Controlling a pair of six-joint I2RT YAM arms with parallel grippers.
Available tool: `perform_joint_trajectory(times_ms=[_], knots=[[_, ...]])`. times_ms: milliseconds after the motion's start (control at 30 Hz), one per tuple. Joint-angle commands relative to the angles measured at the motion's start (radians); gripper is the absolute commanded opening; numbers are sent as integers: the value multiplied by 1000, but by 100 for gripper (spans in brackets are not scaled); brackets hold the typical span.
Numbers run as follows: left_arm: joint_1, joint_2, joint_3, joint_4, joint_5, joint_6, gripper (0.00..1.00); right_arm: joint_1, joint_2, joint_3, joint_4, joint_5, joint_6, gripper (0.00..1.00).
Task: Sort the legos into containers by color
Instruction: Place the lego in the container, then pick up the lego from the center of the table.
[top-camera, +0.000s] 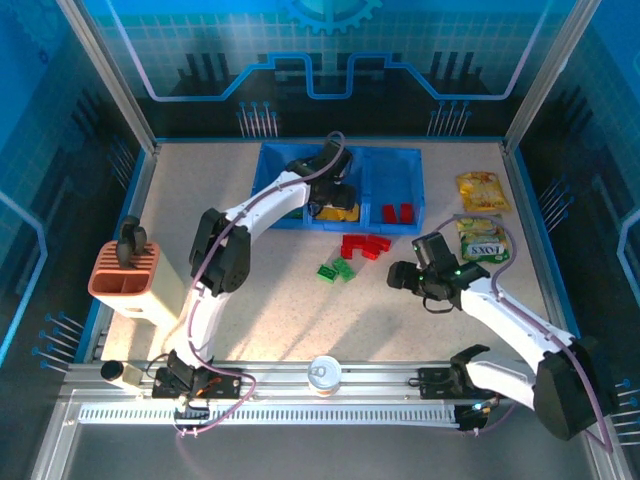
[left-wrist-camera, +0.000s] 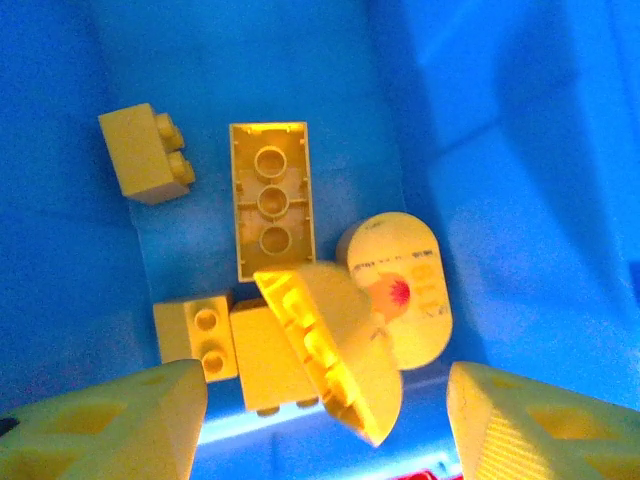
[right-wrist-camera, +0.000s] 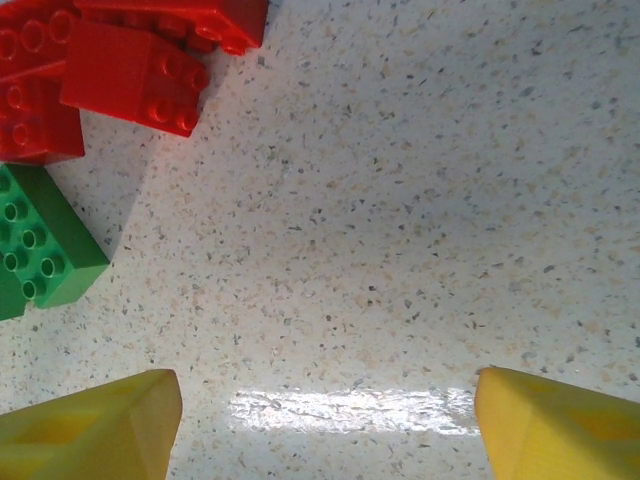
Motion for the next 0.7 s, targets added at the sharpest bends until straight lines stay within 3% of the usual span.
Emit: perform_joint_trajectory(times_ms=[0,300,667], knots=[[-3,-175,-82,12,21,-10,66,29,50,71,16,-5,-3,79],[-60,-606,-555,172,16,-67,67,85,323,272,38,46,35,83],[-65,-984,-973,158,-67,-120,67,133,623,511,-38,153,155,80]])
